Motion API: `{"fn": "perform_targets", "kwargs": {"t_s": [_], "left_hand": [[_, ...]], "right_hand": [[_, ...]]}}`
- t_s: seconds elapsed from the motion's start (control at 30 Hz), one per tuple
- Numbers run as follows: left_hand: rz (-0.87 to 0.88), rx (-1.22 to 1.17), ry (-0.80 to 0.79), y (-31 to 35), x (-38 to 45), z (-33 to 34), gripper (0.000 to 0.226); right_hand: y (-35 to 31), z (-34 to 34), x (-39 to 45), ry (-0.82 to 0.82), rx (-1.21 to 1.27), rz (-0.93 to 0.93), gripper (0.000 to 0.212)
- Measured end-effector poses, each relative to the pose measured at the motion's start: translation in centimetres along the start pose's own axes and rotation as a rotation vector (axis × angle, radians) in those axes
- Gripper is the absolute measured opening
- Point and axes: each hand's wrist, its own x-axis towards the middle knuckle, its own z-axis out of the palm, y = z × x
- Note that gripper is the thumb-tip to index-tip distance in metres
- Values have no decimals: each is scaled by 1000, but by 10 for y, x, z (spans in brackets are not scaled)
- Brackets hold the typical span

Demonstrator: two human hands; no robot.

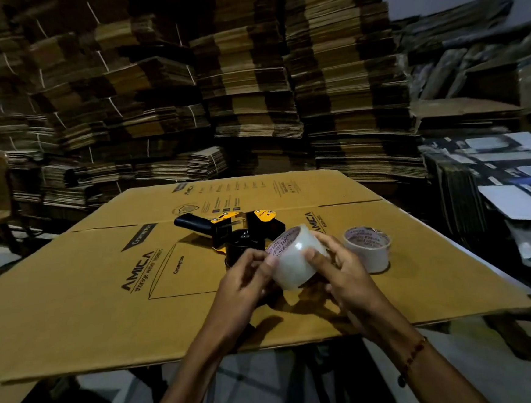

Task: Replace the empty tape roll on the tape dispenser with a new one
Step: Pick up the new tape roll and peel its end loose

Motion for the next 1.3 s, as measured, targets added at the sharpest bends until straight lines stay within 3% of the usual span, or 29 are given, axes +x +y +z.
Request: {"fn": "perform_targets", "kwargs": {"t_s": [0.13,0.33,0.5,0.8,0.93,1.03,1.2,1.3], "left_hand": [[43,158,-107,1,0,3,32],[1,11,-121,-7,3,-4,8],[23,58,-102,-10,6,-2,20],[64,111,-62,-12,7,-3,21],[143,201,-61,-9,8,-3,7],[144,192,-52,-13,9,-3,13],[116,222,0,-18,10,-3,19],[60,55,33,-16,9,-4,15]], "right_hand": [[5,-4,4,116,80,-28,36],[6,-6,1,6,64,-36,45],[6,-3,-2,-44,-72,-66,55],[6,10,0,58,-154,-137,35],[9,31,1,113,-13,-82,46],[9,44,1,131,36,-68,52],[6,41,-1,1,1,-50,69],[7,42,-3,-43,-43,-52,74]]}}
